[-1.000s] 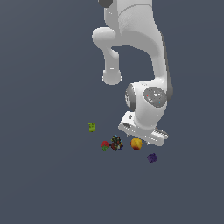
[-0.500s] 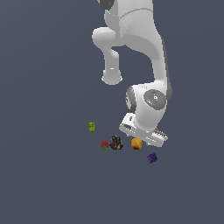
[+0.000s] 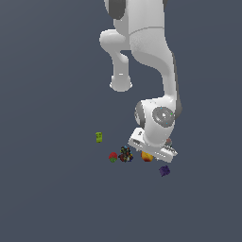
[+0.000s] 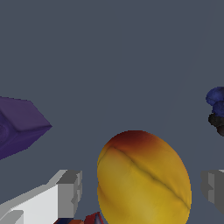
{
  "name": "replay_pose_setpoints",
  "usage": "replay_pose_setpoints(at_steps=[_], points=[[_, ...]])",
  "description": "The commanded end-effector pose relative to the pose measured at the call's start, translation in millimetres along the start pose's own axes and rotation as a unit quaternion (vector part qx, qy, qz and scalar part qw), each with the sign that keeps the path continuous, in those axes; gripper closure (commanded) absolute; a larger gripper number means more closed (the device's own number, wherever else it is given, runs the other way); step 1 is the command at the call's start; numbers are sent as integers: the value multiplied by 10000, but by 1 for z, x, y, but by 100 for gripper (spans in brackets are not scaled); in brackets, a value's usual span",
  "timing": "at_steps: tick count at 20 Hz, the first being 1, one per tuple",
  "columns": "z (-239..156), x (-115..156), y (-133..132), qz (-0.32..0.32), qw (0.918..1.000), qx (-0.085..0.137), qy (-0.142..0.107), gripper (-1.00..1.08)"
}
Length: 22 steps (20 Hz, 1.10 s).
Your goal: Pick up a designated object from a clutter of objects.
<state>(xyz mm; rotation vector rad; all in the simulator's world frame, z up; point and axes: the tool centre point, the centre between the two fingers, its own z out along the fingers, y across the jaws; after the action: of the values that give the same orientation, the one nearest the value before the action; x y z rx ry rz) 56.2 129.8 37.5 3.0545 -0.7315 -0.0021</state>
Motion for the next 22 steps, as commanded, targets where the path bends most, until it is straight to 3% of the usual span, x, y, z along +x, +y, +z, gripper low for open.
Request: replay_pose_setpoints(at_steps=[1, 3, 4, 22], points=[[5, 1, -1, 1, 10000, 5, 6, -92], [6, 1, -1, 1, 10000, 5, 6, -92], [6, 1, -1, 1, 10000, 5, 6, 108], [-9, 1, 7, 1, 10000, 5, 6, 108]])
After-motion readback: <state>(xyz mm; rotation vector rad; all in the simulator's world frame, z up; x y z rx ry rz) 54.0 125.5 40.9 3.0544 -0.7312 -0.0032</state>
